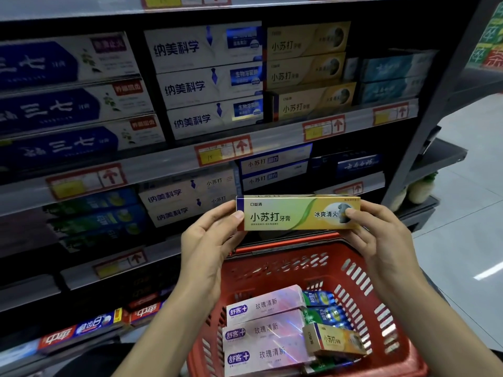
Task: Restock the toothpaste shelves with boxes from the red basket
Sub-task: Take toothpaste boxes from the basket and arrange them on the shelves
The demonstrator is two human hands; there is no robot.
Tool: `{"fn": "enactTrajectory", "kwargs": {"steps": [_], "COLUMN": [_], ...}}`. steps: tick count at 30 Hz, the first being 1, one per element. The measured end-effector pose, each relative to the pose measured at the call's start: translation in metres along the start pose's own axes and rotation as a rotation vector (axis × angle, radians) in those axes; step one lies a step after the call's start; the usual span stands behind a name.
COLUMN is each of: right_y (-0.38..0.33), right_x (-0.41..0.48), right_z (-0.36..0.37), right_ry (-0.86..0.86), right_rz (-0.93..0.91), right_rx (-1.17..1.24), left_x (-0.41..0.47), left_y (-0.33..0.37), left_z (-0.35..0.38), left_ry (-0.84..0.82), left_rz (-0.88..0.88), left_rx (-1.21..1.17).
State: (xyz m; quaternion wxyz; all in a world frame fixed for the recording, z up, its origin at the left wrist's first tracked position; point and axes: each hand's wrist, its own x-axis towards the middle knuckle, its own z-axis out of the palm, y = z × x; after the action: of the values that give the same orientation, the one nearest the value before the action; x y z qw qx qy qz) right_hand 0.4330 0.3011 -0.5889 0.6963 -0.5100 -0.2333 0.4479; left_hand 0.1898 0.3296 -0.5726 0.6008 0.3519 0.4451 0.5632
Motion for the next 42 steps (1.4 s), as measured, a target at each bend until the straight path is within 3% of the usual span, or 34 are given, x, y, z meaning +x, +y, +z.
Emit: {"fn": "enactTrajectory", "kwargs": {"steps": [18, 28, 42], "right_y": [-0.006, -0.014, -0.093], "right_x": [-0.001, 0.016, 0.091], "right_z": [0.0, 0.002, 0.036], "right_ry": [0.034, 0.151, 0.228], "right_rz": [-0.128, -0.429, -0.636], "right_rx": [-0.038, -0.394, -0.124], "left_x": [0.004, 0.017, 0.032], "left_y": [-0.009, -0.023, 0.028], "left_z": [0.014, 0.045, 0.136], "left_ry": [0.066, 0.253, 0.173], "left_rz": [0.19, 0.429, 0.619], "left_rx": [0.089, 0.327, 0.322]}}
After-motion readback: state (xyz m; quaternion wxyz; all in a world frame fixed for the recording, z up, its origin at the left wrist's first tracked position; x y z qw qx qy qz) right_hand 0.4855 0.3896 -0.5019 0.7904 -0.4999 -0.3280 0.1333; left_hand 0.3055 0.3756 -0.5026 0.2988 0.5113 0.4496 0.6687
